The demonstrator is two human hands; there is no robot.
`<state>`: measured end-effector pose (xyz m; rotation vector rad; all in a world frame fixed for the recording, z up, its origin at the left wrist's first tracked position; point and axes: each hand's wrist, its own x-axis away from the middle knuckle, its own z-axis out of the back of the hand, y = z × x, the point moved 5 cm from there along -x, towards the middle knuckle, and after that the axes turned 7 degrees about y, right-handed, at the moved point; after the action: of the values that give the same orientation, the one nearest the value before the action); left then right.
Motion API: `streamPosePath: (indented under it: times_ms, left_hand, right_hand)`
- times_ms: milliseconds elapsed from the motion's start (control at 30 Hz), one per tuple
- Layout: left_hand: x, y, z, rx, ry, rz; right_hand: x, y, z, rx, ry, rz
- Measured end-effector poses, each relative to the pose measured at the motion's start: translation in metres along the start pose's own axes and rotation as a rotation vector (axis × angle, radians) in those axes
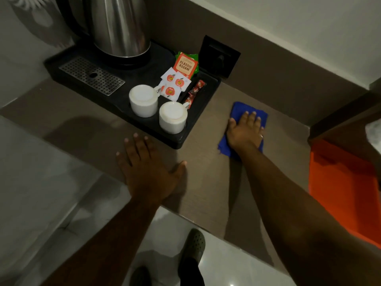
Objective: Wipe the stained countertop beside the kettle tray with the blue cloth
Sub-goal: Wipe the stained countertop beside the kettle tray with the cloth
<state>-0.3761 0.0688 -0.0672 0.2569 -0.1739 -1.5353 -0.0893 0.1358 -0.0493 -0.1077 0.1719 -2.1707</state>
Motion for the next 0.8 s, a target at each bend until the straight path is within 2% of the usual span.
streamPosePath:
  times_ms: [133,267,333,400,467,533,700,800]
  left_hand:
    - [-0.001,0.001,0.001,-0.014,-0.008,-0.002]
    - [-0.002,-0.003,-0.001,-0.004,-0.002,-0.006]
    - [0.0,-0.003,-0.001,0.013,0.003,-0.029]
    - [0.0,-0.002,0.0,0.026,0.021,-0.037]
    - [-0.001,-0.001,0.0,0.026,0.018,-0.037]
    - [-0.001,0.0,0.001,0.019,0.015,-0.04]
    - [-0.002,0.0,0.003,-0.005,-0.033,-0.032]
    - [0.0,0.0,0.003,0.025,-0.055,-0.089]
  right_hand:
    - [0.069,-0.054,-0.009,-0.008,-0.023,0.327]
    - [0.124,-0.017,-0.002,-0.049,-0.079,0.581]
    - [0.119,0.028,0.006,-0.058,-0.051,0.523]
    - [0.108,0.067,0.014,-0.055,0.011,0.337]
    - [0.112,0.078,0.013,-0.026,0.059,0.144]
    - [0.135,0.062,0.008,-0.024,0.078,0.066]
    - [0.193,0.026,0.001,-0.082,-0.012,0.303]
    - [0.201,0.044,0.007,-0.091,0.035,0.292]
